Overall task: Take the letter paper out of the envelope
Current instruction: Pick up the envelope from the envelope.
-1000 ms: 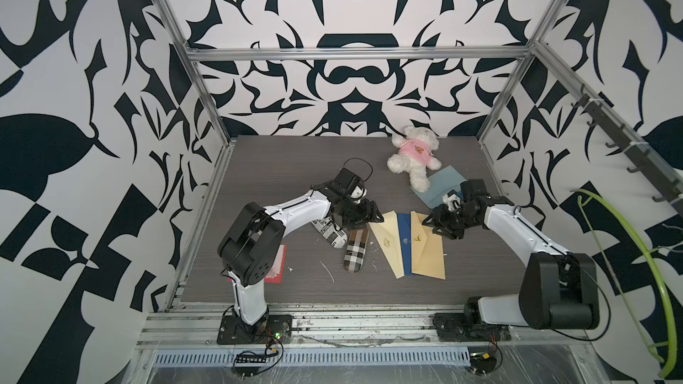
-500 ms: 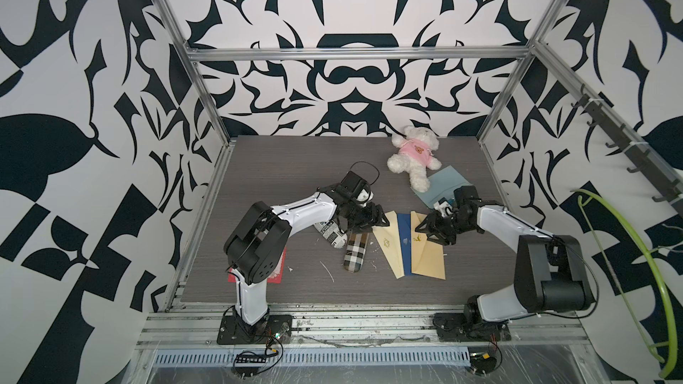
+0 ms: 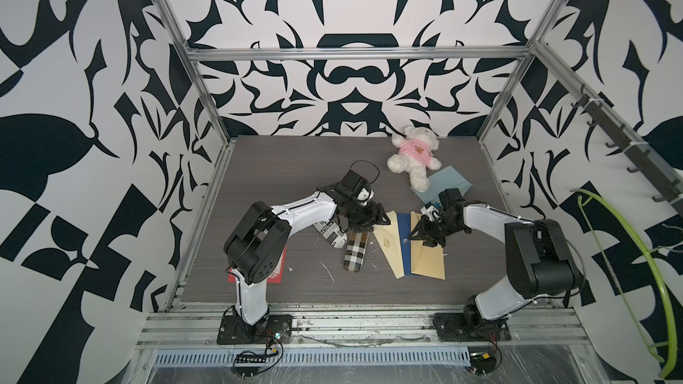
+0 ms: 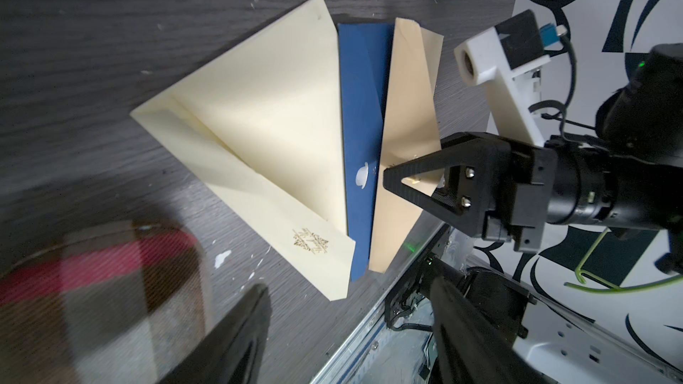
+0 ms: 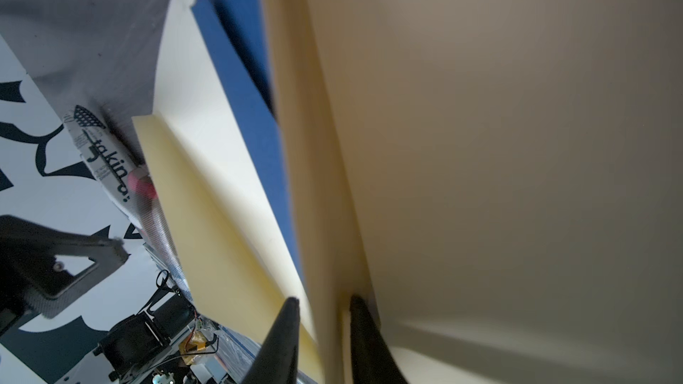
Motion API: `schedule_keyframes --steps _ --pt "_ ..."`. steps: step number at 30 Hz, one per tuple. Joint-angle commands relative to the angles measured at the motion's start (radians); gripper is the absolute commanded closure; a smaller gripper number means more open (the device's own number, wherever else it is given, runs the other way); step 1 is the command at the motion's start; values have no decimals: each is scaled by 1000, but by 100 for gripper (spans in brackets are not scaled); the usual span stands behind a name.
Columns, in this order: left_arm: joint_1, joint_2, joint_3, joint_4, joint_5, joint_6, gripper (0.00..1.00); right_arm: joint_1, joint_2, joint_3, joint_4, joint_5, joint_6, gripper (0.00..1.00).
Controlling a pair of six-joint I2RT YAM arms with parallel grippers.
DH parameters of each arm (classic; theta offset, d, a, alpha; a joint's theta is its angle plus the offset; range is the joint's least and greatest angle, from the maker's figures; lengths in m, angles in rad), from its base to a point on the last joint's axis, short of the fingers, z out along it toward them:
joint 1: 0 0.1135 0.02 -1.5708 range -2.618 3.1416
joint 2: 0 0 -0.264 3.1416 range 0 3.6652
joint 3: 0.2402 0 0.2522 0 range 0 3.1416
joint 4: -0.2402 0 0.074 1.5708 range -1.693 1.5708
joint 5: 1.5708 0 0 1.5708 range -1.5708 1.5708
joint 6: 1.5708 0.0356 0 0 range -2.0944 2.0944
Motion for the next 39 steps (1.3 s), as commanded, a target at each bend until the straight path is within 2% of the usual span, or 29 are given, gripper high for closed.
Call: schedule_keyframes --steps 1,4,8,14,19,24,26,32,36,39 --pt "2 -3 22 -1 8 -4 26 26 5 45 -24 52 -26 82" --pt "5 -11 31 -9 0 -13 26 55 12 66 -44 91 -36 100" --pt "18 -40 50 -24 -14 -54 25 93 -17 124 -115 171 -56 100" --pt "54 -92 118 -69 -50 -121 24 180 -93 306 -328 334 -84 100" --pt "110 -160 158 -68 -101 -270 21 279 -103 492 -461 397 -100 100" --pt "185 -245 233 -92 -182 -416 16 351 -78 692 -531 472 -171 100" --pt "221 -257 251 -136 -194 -481 11 370 -56 771 -554 518 -226 100" --pt "301 -264 254 -239 -144 -645 10 452 -8 928 -561 705 -475 100" --pt "318 -286 232 -211 -120 -695 9 520 -9 919 -488 884 -669 100" --pt "326 -306 196 -199 -126 -707 7 572 -47 824 -352 1000 -821 100"
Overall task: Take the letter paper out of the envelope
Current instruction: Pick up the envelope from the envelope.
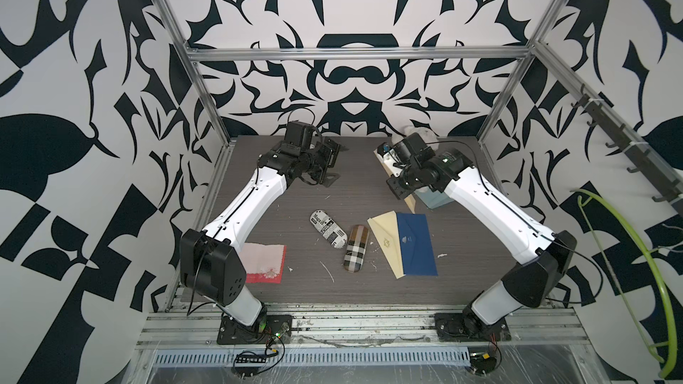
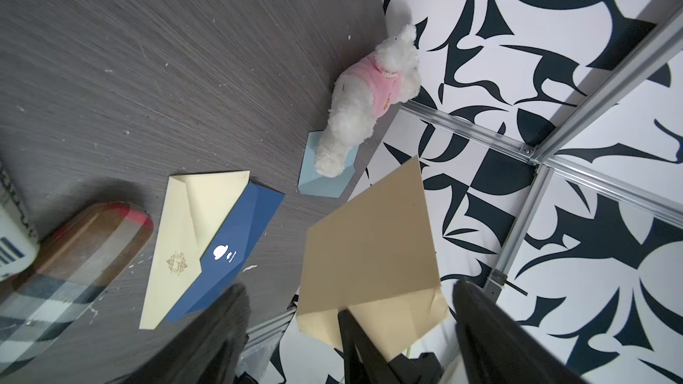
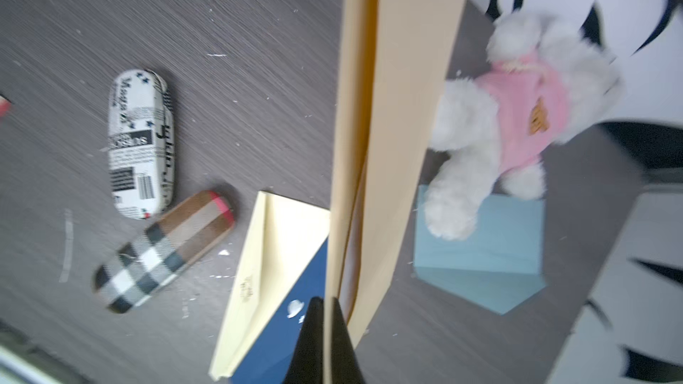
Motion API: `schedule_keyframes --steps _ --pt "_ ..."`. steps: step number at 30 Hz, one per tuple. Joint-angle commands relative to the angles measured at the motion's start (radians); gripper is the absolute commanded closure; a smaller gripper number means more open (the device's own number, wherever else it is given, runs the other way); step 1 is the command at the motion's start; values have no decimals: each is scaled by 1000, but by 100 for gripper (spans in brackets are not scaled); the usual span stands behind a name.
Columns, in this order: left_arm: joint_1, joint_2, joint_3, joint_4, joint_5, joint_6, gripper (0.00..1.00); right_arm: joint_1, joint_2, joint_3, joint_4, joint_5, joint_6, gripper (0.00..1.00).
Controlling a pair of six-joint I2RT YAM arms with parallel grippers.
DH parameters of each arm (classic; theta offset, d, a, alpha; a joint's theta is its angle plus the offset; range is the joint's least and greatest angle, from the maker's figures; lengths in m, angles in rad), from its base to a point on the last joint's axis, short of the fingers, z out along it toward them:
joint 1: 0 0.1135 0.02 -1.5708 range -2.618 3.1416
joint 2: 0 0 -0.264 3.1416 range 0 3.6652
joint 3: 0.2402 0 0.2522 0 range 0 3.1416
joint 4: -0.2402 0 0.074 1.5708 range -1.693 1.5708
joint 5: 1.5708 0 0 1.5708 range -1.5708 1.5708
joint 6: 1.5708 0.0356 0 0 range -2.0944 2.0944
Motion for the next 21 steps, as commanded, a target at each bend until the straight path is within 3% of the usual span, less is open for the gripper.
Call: schedule_keyframes --steps 1,6,12,16,21 --pt "7 -46 -53 -19 15 -51 7 60 -63 -95 179 217 -274 100" --pt "10 -96 -184 85 23 -130 6 147 -133 -285 457 325 -563 100" --pt "17 -115 -196 67 21 -108 5 187 -180 -453 766 389 -795 100" --pt "17 -105 -241 108 58 -144 12 211 -171 -514 930 422 -907 100" --pt "19 -93 -263 181 69 -187 26 226 -145 -528 1027 432 -952 100"
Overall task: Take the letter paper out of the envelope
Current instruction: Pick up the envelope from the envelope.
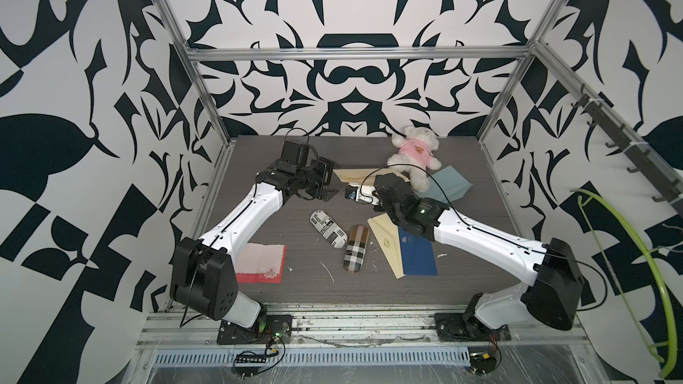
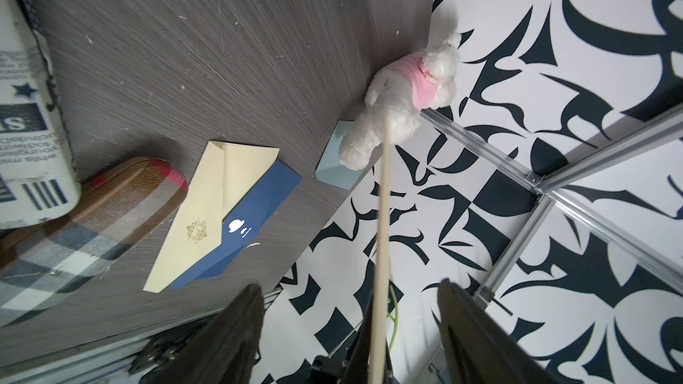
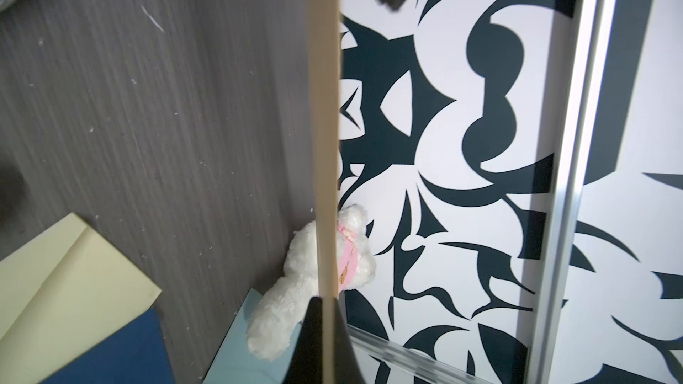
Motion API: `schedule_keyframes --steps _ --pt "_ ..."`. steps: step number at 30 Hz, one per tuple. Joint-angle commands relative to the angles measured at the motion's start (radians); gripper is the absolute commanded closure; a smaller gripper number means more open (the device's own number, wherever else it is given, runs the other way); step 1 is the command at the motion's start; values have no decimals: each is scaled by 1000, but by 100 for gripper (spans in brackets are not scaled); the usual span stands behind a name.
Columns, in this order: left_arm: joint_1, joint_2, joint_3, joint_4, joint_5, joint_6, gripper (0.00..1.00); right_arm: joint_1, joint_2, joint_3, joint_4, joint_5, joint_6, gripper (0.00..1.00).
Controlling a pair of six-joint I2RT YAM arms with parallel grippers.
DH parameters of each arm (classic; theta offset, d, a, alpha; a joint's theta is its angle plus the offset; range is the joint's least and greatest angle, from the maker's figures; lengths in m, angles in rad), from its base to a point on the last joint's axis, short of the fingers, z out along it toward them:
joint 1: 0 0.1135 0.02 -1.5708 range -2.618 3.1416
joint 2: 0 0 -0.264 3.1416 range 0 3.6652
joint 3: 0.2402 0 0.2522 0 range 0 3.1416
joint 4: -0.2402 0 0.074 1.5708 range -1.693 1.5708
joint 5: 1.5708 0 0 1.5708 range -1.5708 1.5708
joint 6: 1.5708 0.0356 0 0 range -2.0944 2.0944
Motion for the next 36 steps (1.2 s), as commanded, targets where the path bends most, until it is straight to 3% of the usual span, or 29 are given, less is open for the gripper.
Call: schedule_keyframes --steps 1,8,12,14,21,24,28,32,36 --pt "7 2 -7 65 23 -27 29 17 0 -2 180 40 -85 100" --pt "23 19 -43 204 37 -96 64 36 20 -16 264 37 -110 100" --pt "40 18 -74 295 37 -127 100 40 33 -13 276 35 -94 100" --pt "50 15 -87 353 31 -125 100 40 33 -5 276 38 -64 100" --pt "93 1 -96 498 -22 -7 100 40 -33 64 163 33 249 48" --pt "119 -10 -81 572 -52 125 100 33 -109 87 108 26 492 31" --pt "122 -43 -72 617 -111 374 100 -47 -211 163 -92 -128 1004 17" --pt "122 -46 -109 730 -97 496 100 -171 -276 177 -142 -333 1471 12" --pt "122 -43 -167 888 -65 512 100 -329 -259 131 -67 -609 1981 11"
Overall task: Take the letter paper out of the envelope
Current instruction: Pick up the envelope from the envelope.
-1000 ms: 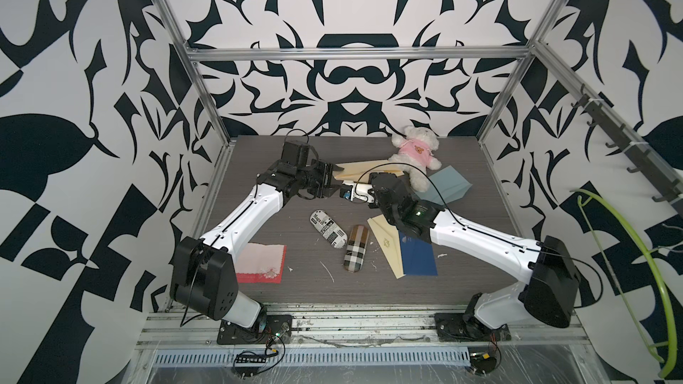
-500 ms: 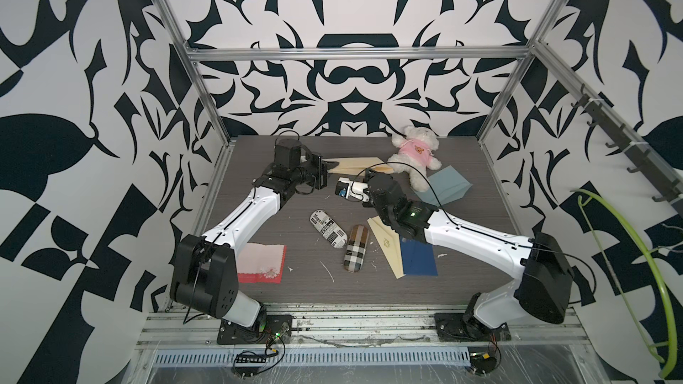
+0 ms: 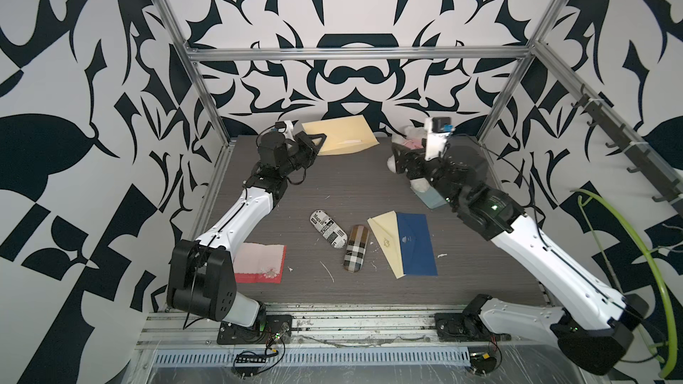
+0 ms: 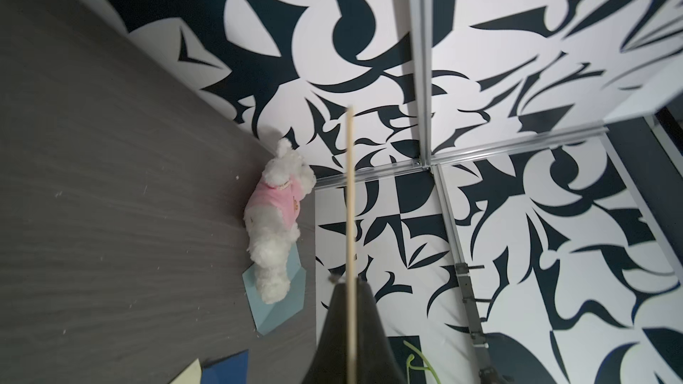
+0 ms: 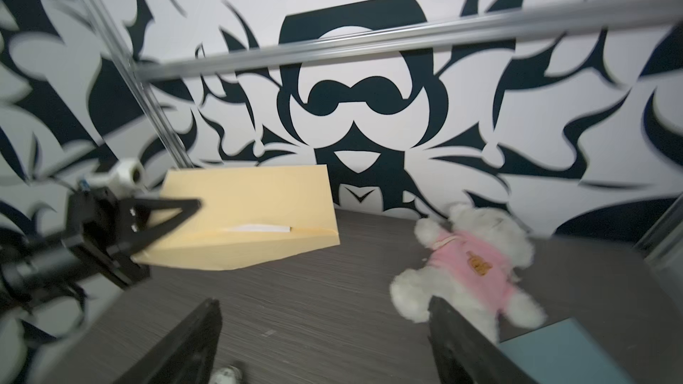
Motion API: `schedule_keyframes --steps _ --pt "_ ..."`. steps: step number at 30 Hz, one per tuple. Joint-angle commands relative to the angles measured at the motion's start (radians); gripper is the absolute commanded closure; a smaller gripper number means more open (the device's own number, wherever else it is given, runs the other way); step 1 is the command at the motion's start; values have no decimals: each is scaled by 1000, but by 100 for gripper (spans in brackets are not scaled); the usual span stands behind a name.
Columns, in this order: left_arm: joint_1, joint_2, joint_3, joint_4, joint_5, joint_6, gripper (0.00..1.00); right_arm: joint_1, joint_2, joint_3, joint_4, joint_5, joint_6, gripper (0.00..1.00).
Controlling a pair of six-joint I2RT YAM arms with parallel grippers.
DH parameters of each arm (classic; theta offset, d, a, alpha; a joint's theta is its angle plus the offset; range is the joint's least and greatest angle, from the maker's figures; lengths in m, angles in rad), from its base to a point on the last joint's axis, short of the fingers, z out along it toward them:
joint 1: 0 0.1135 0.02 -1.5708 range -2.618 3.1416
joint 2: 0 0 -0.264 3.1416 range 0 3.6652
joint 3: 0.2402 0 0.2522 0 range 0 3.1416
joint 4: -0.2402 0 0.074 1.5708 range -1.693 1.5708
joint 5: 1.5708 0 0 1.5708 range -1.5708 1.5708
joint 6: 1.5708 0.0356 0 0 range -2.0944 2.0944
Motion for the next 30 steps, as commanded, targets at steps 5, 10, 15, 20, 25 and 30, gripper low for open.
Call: schedule_keyframes --steps 5,10,15,20,25,30 --pt "-5 19 -69 289 91 43 100 -123 106 -127 281 -361 976 9" --pt "-13 19 -91 328 92 5 100 -122 207 -121 401 -421 1121 9" --pt "-21 6 -97 314 88 -5 100 -114 278 -111 483 -466 1167 15" --pt "-22 -5 -117 311 78 -16 100 -93 343 -58 506 -507 1171 27" --pt "-22 4 -113 330 76 -49 100 -63 382 -60 556 -507 1191 43" --pt "-23 9 -112 321 80 -54 100 -61 414 -45 603 -505 1198 54"
